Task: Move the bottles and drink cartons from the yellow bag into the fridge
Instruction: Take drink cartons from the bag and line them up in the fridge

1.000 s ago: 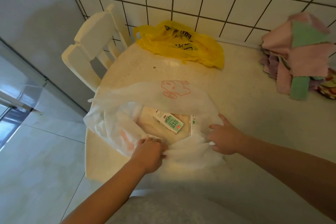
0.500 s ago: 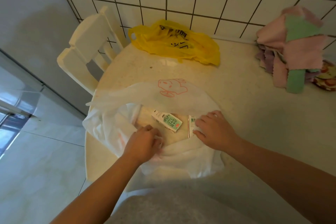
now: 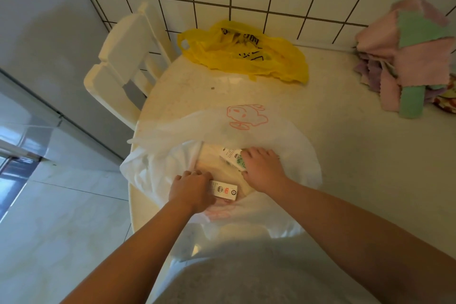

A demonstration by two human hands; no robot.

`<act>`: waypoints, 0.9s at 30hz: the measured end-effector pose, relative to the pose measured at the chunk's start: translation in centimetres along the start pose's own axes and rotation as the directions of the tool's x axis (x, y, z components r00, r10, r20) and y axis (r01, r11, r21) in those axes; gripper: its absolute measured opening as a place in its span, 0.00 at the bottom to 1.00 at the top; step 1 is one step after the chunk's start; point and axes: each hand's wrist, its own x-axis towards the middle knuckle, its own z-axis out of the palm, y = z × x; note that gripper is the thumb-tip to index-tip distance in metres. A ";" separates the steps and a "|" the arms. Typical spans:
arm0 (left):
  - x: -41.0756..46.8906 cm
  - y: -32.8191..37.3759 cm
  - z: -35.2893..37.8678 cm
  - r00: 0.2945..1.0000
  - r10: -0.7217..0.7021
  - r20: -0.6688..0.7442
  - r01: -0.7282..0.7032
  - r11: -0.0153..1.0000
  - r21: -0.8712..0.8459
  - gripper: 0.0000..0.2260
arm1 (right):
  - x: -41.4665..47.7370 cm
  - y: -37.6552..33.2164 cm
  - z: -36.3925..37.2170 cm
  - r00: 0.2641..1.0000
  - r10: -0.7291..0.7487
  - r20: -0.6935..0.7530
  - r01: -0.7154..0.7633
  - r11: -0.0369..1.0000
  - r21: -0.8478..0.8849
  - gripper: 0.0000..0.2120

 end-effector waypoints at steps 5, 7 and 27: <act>0.0 -1.7 0.4 0.999 -0.028 0.026 0.031 0.992 -0.121 0.13 | 0.8 -1.4 0.7 0.995 0.099 0.031 -0.098 0.995 -0.021 0.22; 0.1 -2.3 0.5 0.999 -0.013 0.034 0.019 0.983 -0.185 0.12 | 0.8 -1.7 0.7 0.993 0.118 0.008 -0.118 0.993 0.010 0.21; 0.0 -5.2 -0.3 0.971 0.061 0.233 0.184 0.438 -0.880 0.19 | -7.3 -4.5 -3.1 0.797 0.602 0.046 -0.319 0.355 0.879 0.27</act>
